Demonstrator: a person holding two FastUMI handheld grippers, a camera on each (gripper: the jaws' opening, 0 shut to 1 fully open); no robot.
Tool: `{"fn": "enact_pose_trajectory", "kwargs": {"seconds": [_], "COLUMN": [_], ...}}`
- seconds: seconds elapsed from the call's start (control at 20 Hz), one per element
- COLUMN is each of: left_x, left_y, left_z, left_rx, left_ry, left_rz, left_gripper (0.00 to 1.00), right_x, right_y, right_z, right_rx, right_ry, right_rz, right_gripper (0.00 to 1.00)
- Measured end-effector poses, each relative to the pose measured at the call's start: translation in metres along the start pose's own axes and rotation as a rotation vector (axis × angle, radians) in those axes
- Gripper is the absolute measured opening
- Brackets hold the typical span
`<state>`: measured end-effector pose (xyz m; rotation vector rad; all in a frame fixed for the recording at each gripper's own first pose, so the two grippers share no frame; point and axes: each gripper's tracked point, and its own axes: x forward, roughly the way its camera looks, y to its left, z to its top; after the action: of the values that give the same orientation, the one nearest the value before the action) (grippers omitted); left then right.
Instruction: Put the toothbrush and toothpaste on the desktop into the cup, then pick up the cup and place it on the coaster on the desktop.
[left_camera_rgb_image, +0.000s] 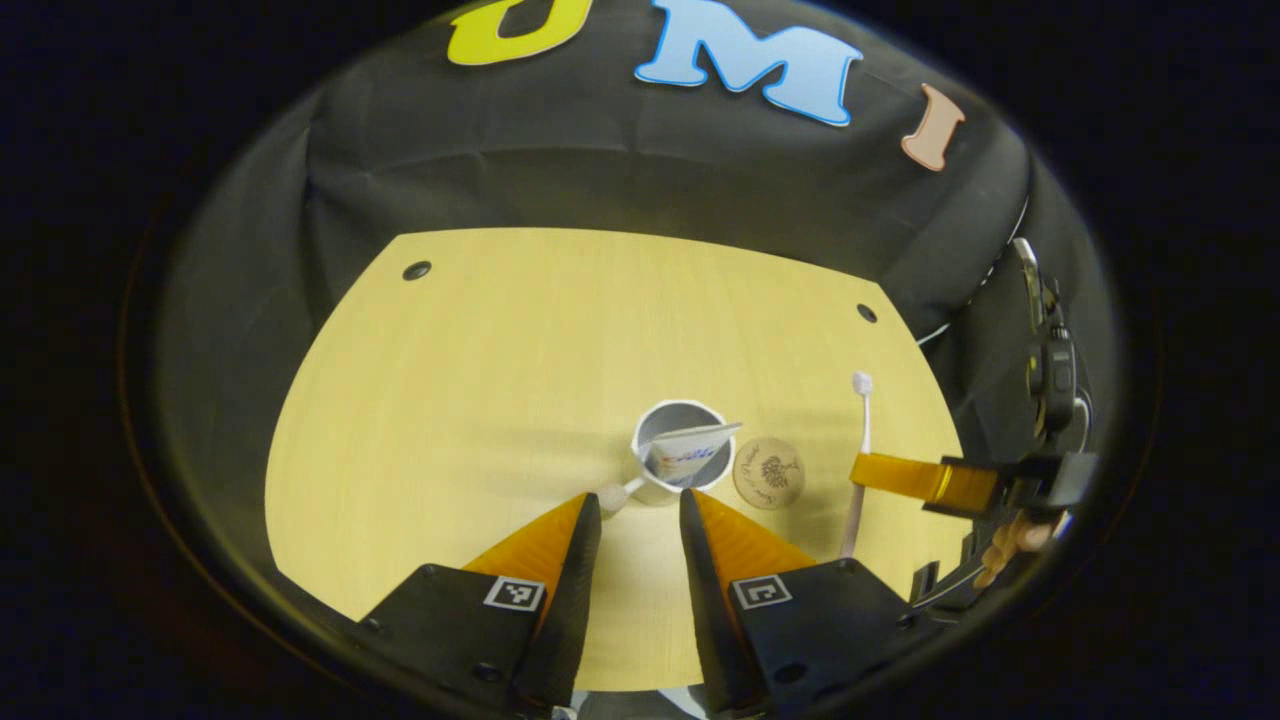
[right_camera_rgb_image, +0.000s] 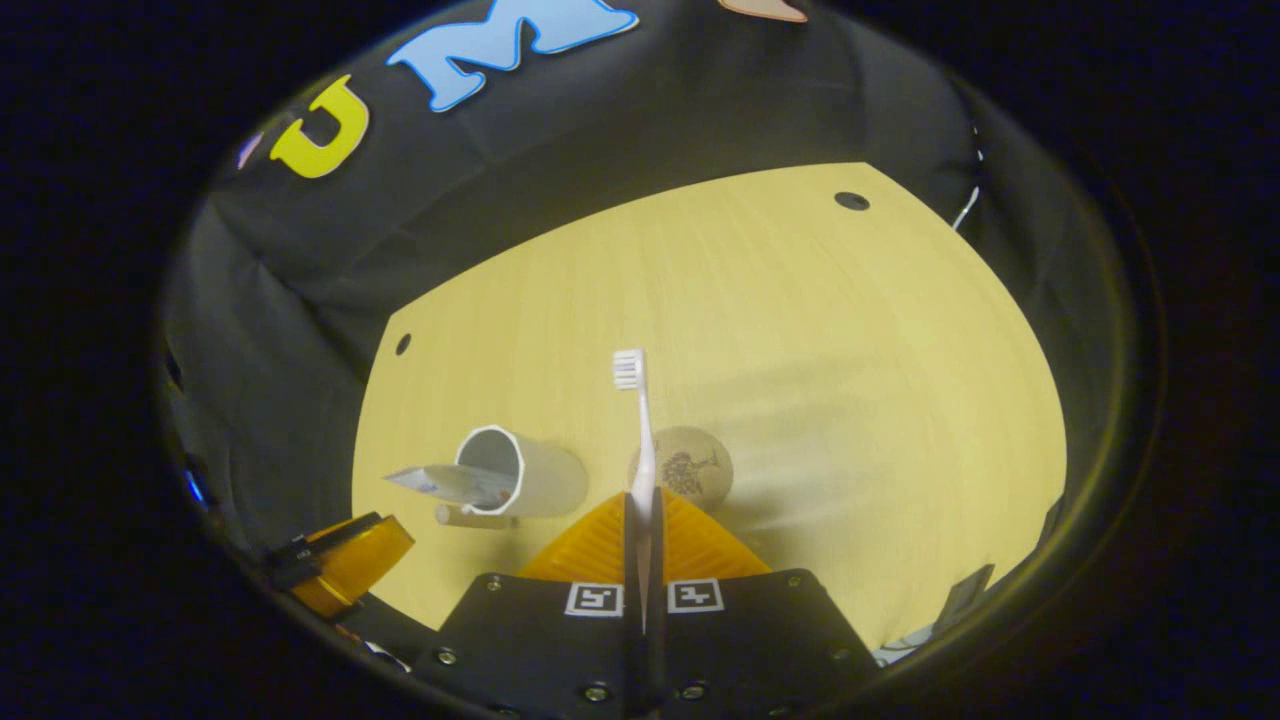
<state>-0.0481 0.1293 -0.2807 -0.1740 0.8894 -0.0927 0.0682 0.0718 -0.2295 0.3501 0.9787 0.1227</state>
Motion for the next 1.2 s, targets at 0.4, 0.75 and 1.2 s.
{"fn": "enact_pose_trajectory", "kwargs": {"seconds": [0.4, 0.75, 1.2], "left_x": [-0.081, -0.137, -0.186], "left_y": [0.057, 0.120, 0.139], "left_z": [-0.039, -0.073, -0.060], "left_rx": [-0.021, -0.060, -0.076], "left_ry": [-0.005, 0.017, 0.048], "left_rz": [0.042, 0.073, 0.107], "left_gripper": [0.53, 0.54, 0.54], "right_x": [0.018, 0.042, 0.069], "right_y": [0.072, 0.114, 0.116], "right_z": [0.047, 0.076, 0.070], "right_rx": [-0.081, -0.094, -0.174], "right_ry": [-0.061, -0.152, -0.285], "right_rz": [0.086, 0.132, 0.147], "right_gripper": [0.02, 0.02, 0.02]}}
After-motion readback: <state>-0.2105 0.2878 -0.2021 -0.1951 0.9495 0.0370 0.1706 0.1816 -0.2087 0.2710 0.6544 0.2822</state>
